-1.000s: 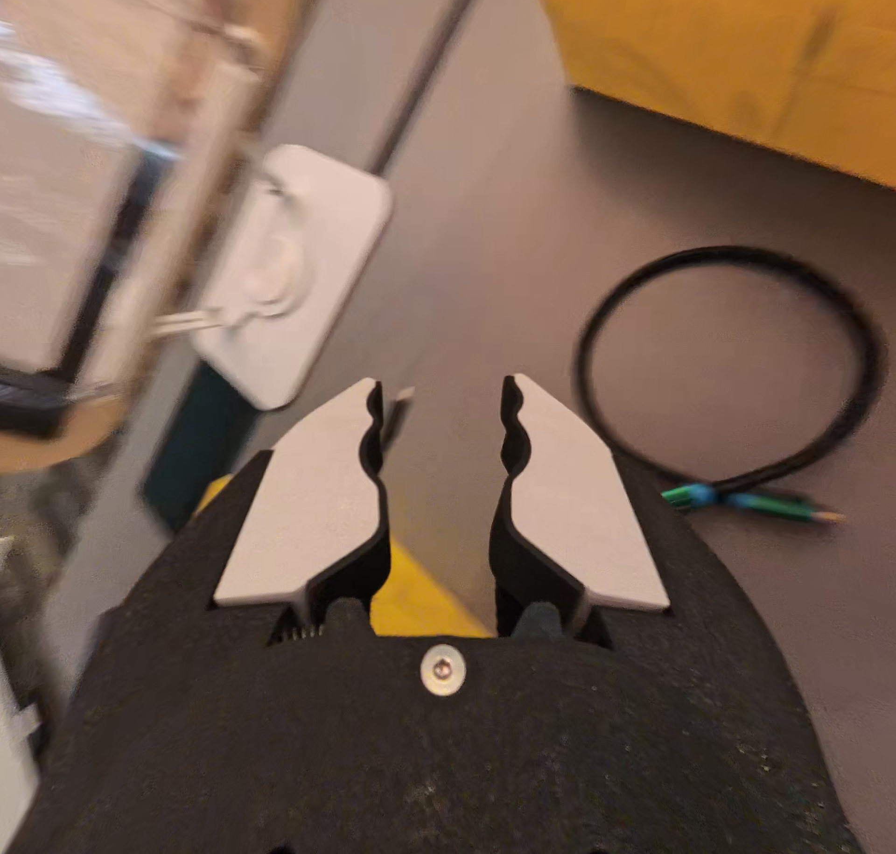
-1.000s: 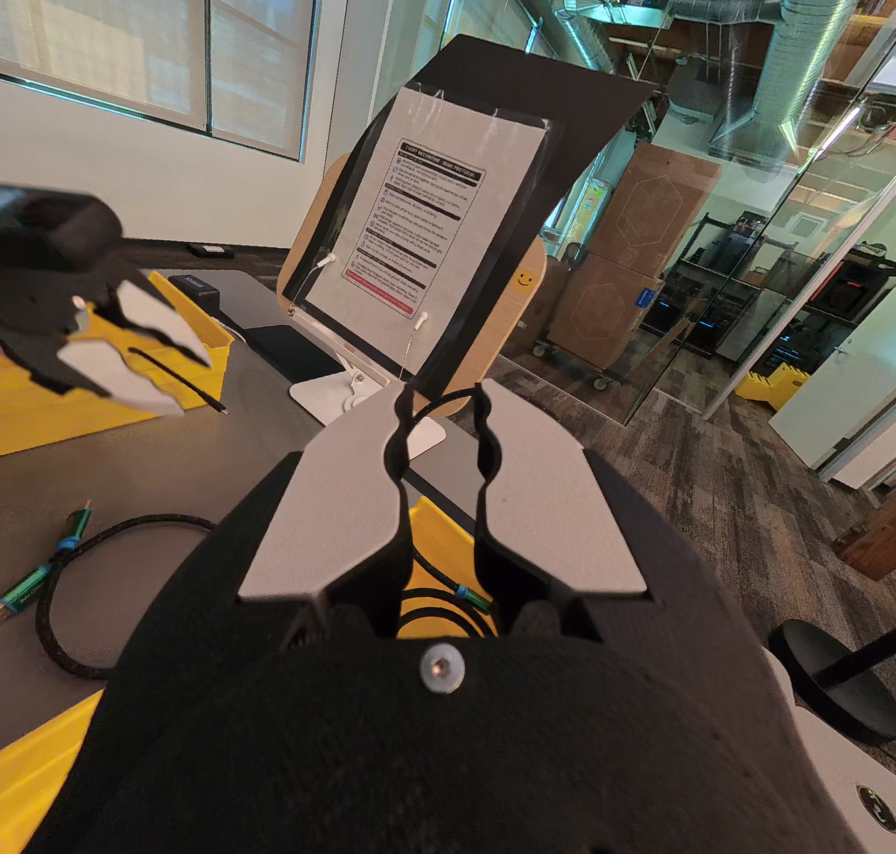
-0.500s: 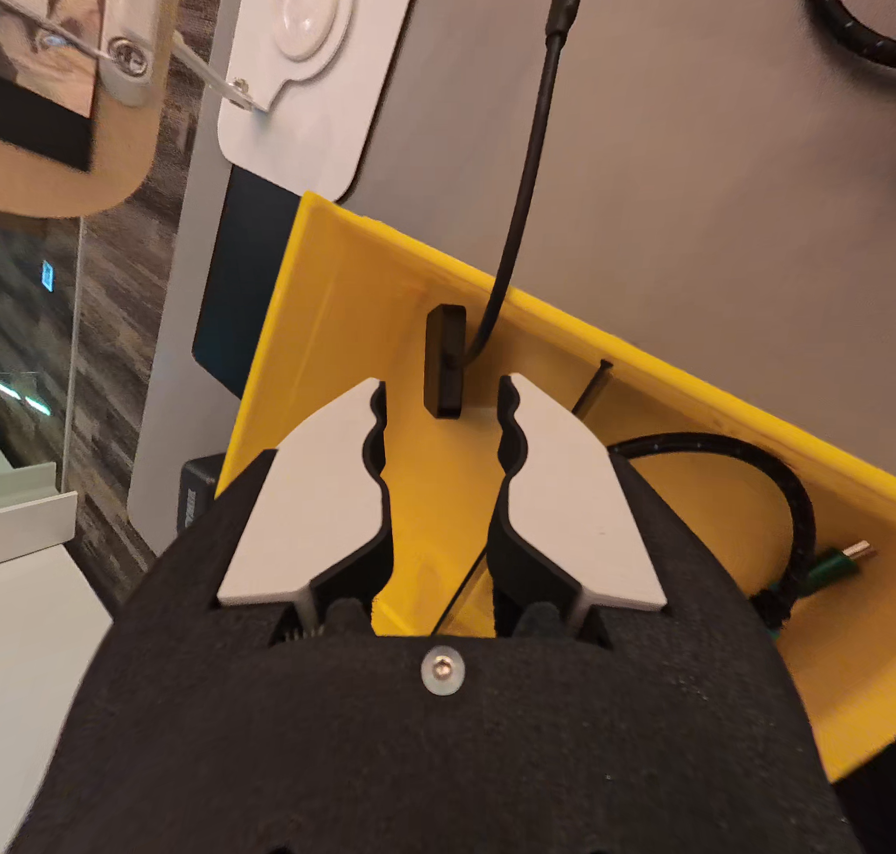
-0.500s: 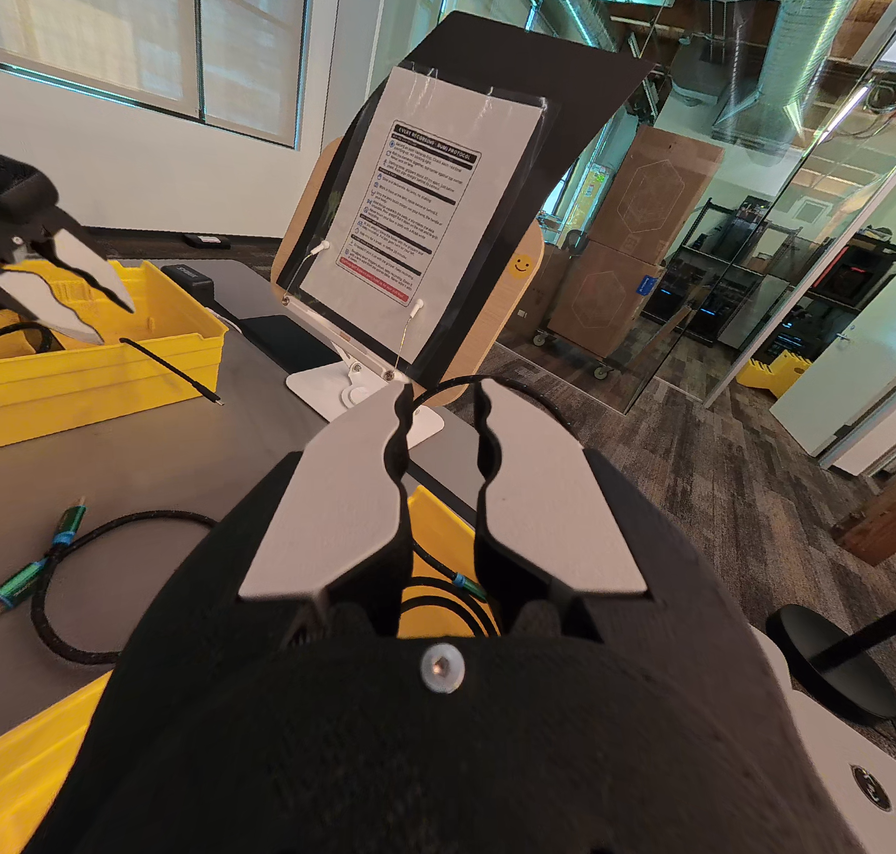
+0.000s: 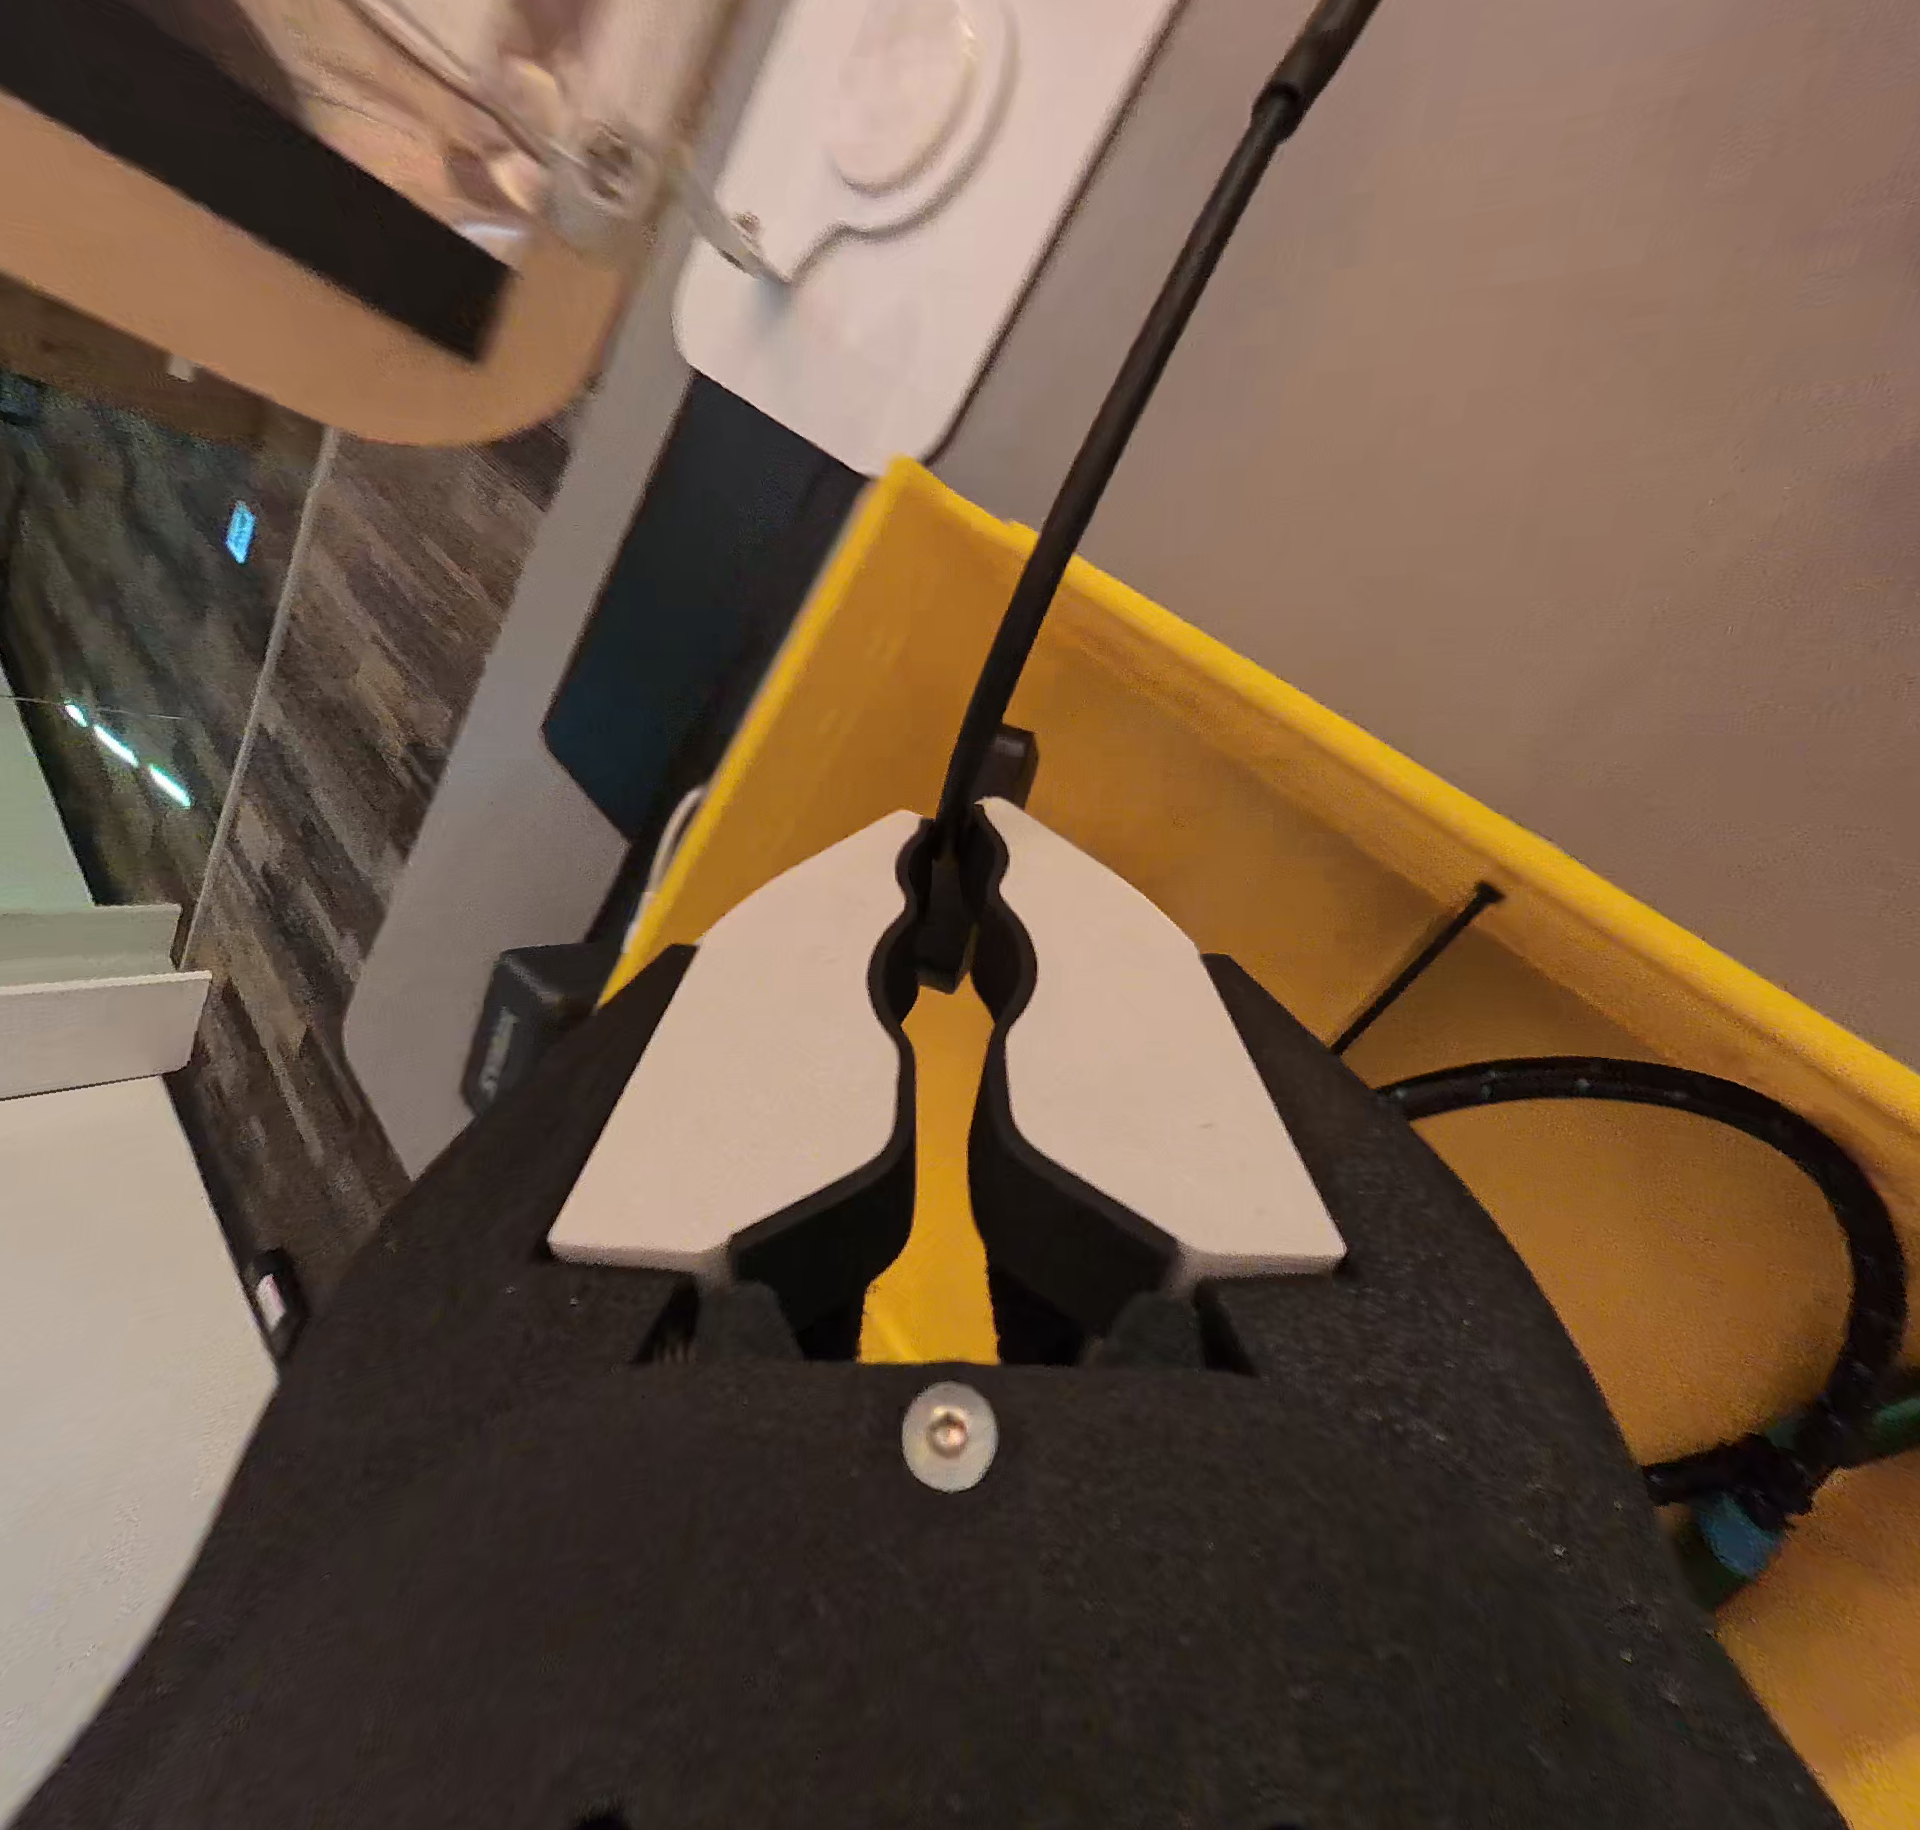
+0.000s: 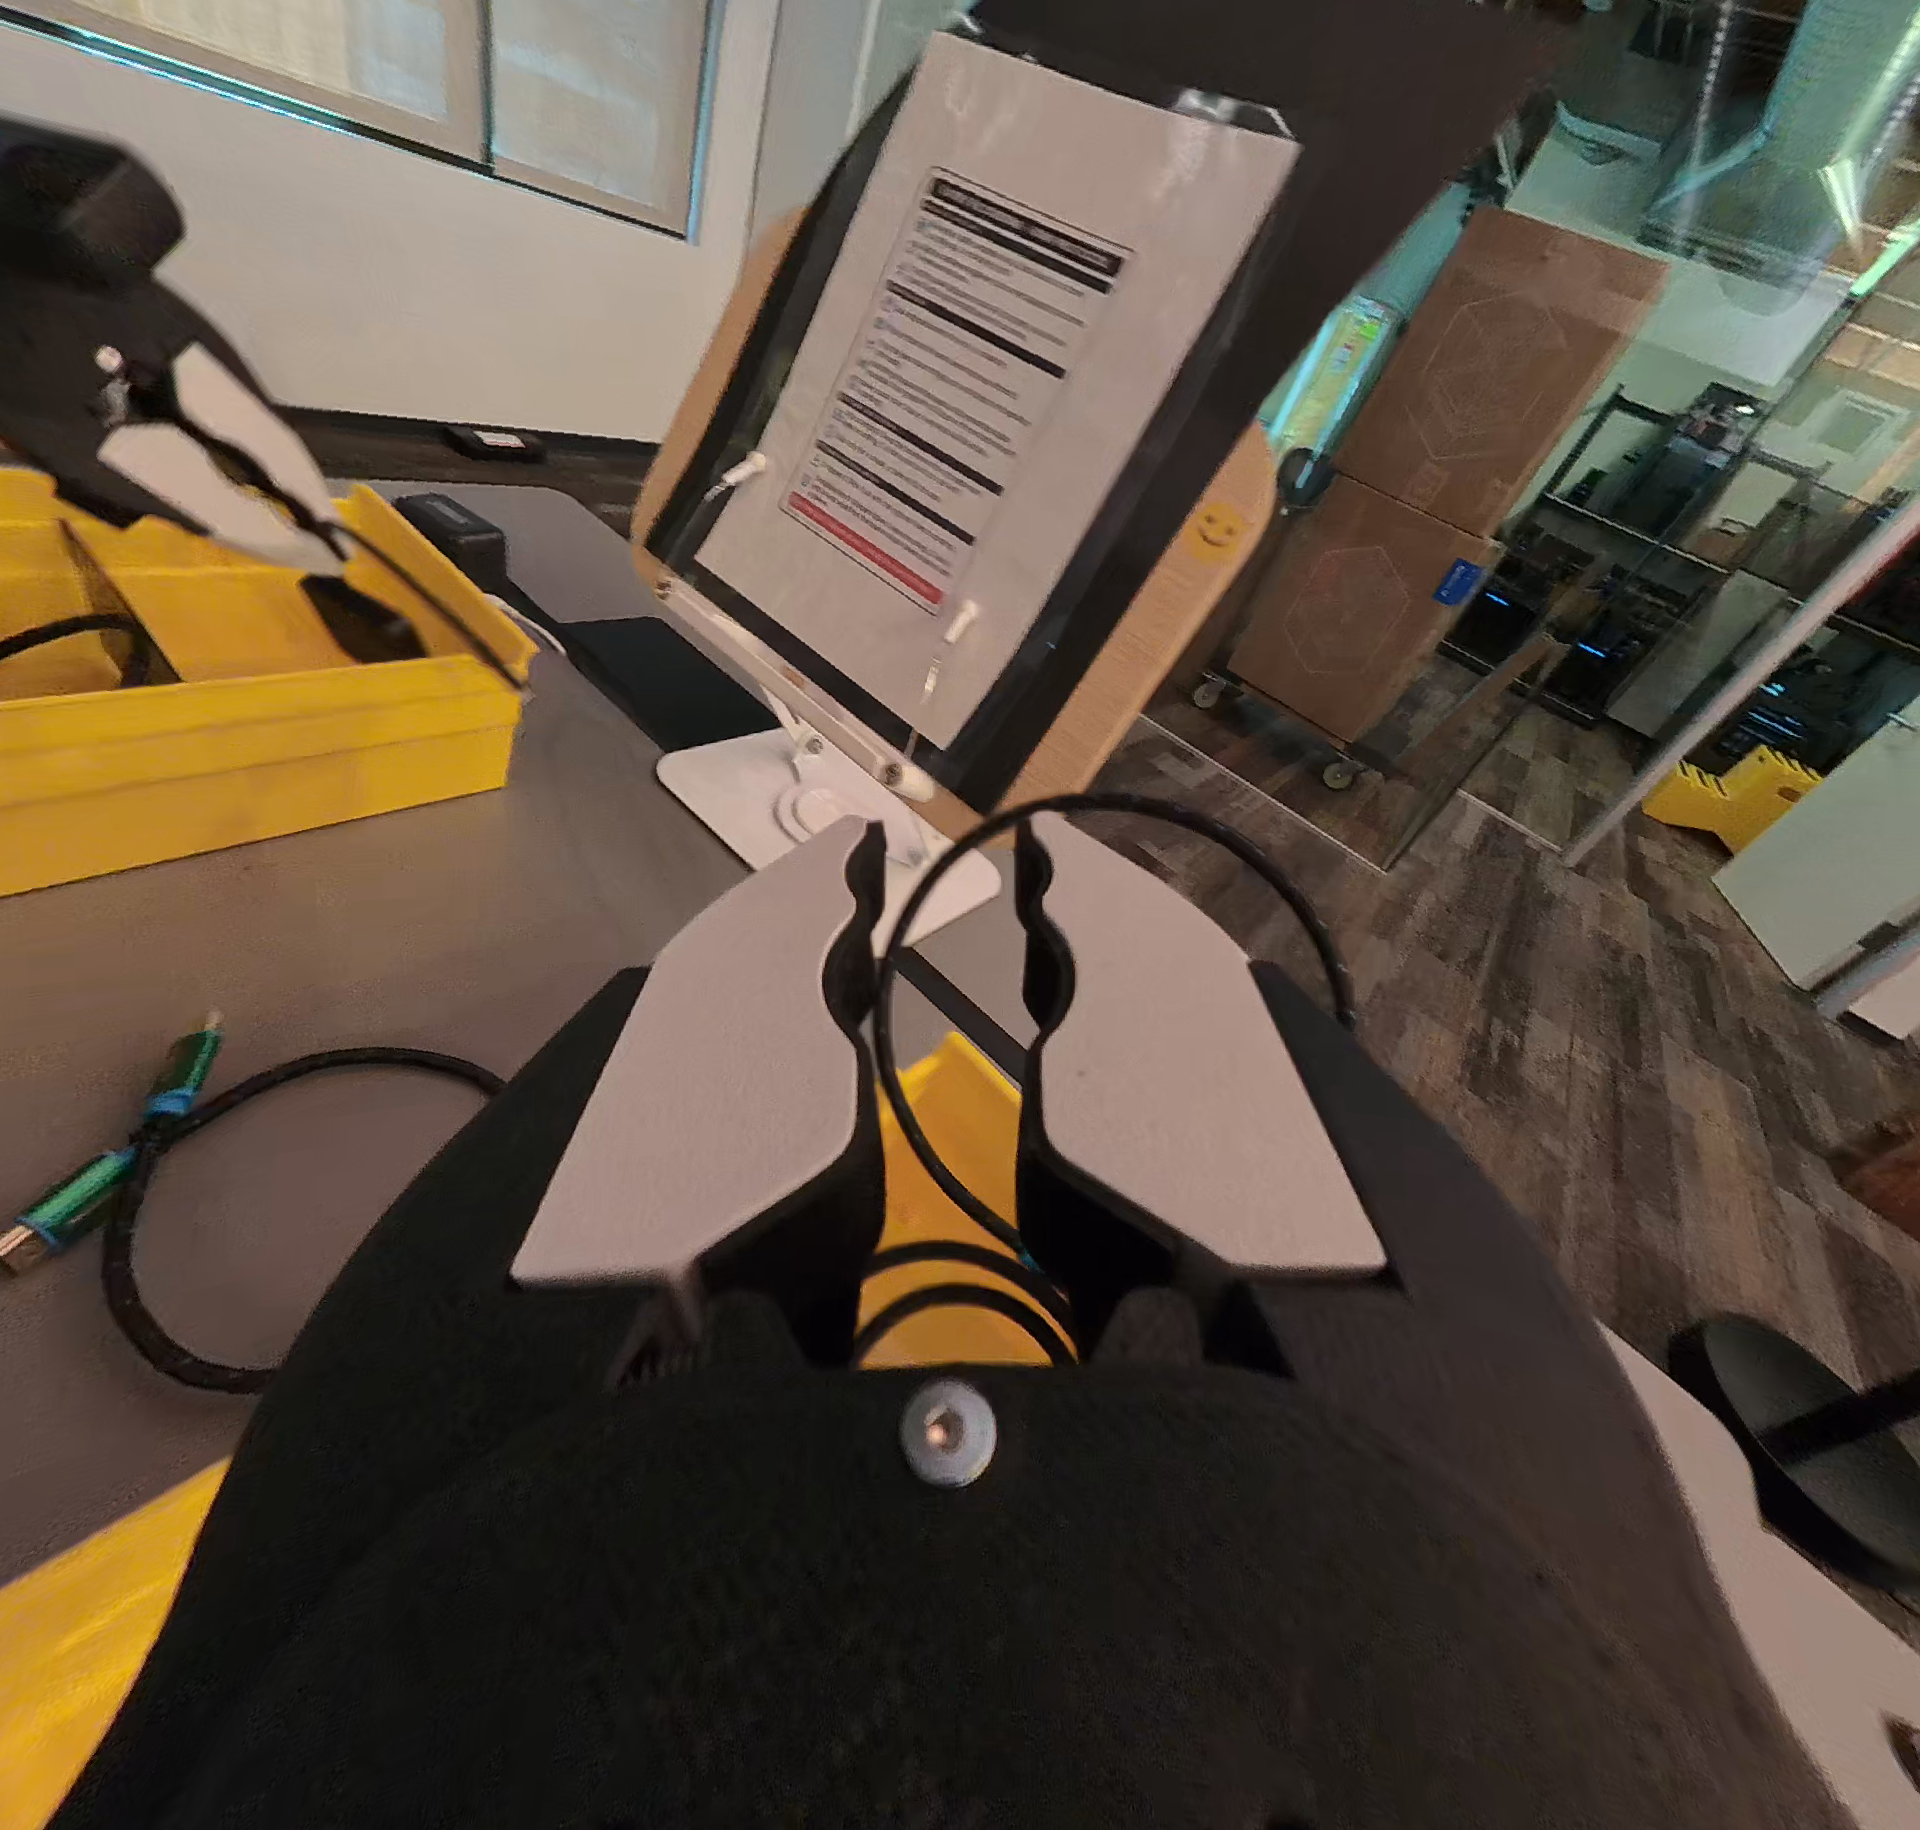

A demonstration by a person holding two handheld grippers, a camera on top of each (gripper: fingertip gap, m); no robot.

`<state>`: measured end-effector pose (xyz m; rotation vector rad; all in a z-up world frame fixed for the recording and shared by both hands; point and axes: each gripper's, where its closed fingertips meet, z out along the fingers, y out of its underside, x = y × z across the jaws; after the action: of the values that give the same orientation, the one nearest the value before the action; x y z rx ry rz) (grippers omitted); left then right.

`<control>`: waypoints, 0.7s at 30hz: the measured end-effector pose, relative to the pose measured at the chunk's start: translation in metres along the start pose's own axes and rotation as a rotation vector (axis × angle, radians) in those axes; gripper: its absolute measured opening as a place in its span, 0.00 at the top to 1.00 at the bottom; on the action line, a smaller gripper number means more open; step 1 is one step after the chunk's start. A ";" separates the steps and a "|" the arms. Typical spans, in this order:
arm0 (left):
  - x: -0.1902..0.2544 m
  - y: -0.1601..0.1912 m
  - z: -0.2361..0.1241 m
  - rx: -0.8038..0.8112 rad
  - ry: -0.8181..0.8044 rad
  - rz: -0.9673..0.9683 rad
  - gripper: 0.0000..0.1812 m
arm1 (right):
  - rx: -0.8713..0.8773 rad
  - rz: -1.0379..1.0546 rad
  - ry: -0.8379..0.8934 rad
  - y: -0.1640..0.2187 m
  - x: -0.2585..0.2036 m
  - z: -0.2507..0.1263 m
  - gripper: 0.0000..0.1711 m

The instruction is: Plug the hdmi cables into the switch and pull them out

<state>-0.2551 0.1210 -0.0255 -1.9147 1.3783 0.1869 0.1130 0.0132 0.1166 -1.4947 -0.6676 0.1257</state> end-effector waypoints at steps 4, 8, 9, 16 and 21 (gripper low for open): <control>-0.011 -0.046 -0.056 0.176 0.014 -0.073 0.98 | 0.087 -0.073 -0.167 -0.021 -0.048 0.016 0.85; 0.013 -0.106 -0.119 0.397 0.146 -0.103 0.97 | 0.226 -0.232 -0.540 -0.034 -0.139 0.018 0.86; 0.024 -0.119 -0.133 0.445 0.195 -0.108 0.97 | 0.233 -0.210 -0.592 -0.035 -0.153 0.021 0.85; 0.081 -0.183 -0.204 0.701 0.441 -0.175 0.97 | 0.369 0.119 -0.746 -0.068 -0.207 0.042 0.72; 0.107 -0.207 -0.221 0.782 0.576 -0.222 0.97 | 0.367 0.229 -0.718 -0.075 -0.217 0.052 0.66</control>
<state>-0.0989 -0.0744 0.1761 -1.4546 1.2876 -0.9428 -0.1129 -0.0518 0.1126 -1.1460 -0.9736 0.9428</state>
